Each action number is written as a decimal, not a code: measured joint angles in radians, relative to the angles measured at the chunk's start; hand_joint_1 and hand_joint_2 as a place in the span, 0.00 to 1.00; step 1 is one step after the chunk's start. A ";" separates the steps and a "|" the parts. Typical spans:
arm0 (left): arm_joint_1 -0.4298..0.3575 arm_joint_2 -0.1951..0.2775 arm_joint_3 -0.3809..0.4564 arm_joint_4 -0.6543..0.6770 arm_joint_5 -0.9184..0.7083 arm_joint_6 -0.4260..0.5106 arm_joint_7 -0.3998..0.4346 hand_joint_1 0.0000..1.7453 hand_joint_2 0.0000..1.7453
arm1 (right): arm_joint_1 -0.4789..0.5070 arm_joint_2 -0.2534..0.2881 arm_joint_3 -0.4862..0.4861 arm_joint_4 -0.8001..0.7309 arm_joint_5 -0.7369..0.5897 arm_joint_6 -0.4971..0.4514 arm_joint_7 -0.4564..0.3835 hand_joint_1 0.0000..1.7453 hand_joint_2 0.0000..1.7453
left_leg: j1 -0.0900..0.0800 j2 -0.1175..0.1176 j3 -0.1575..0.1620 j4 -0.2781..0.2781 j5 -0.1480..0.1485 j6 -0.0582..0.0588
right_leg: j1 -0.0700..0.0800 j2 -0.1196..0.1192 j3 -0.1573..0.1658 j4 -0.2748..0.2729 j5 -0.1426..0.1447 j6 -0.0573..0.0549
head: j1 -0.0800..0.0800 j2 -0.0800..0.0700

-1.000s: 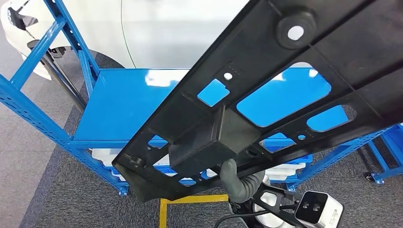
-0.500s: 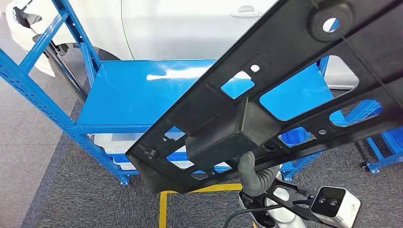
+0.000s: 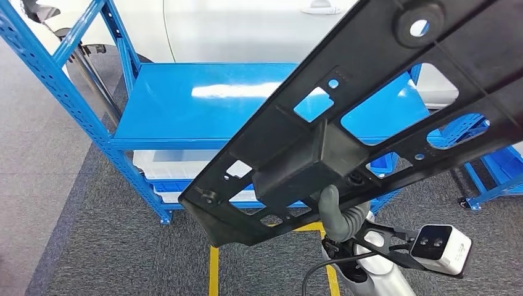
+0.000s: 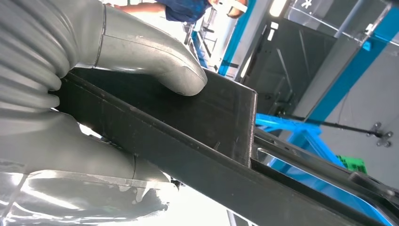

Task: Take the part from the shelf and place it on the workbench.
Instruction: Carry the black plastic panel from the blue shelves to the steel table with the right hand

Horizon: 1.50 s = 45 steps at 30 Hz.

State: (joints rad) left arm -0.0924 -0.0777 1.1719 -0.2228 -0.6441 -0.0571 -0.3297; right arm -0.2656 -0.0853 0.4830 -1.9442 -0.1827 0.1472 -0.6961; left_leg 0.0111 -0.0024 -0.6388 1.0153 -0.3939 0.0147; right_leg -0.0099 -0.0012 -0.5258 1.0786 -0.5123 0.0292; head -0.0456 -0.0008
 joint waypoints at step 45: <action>0.007 -0.029 0.049 0.000 0.021 0.026 0.015 0.00 0.00 | 0.021 -0.030 0.001 0.025 0.016 0.061 -0.001 1.00 1.00 | 0.000 -0.026 0.056 0.088 -0.102 -0.031 | 0.005 0.017 -0.059 -0.062 0.068 -0.044 | 0.000 0.000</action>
State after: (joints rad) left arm -0.0856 -0.1063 1.2213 -0.2228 -0.6236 -0.0311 -0.3150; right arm -0.2445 -0.1158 0.4839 -1.9195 -0.1671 0.2079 -0.6972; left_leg 0.0113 -0.0287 -0.5828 1.1037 -0.4955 -0.0162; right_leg -0.0046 0.0155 -0.5845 1.0169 -0.4444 -0.0152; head -0.0457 -0.0011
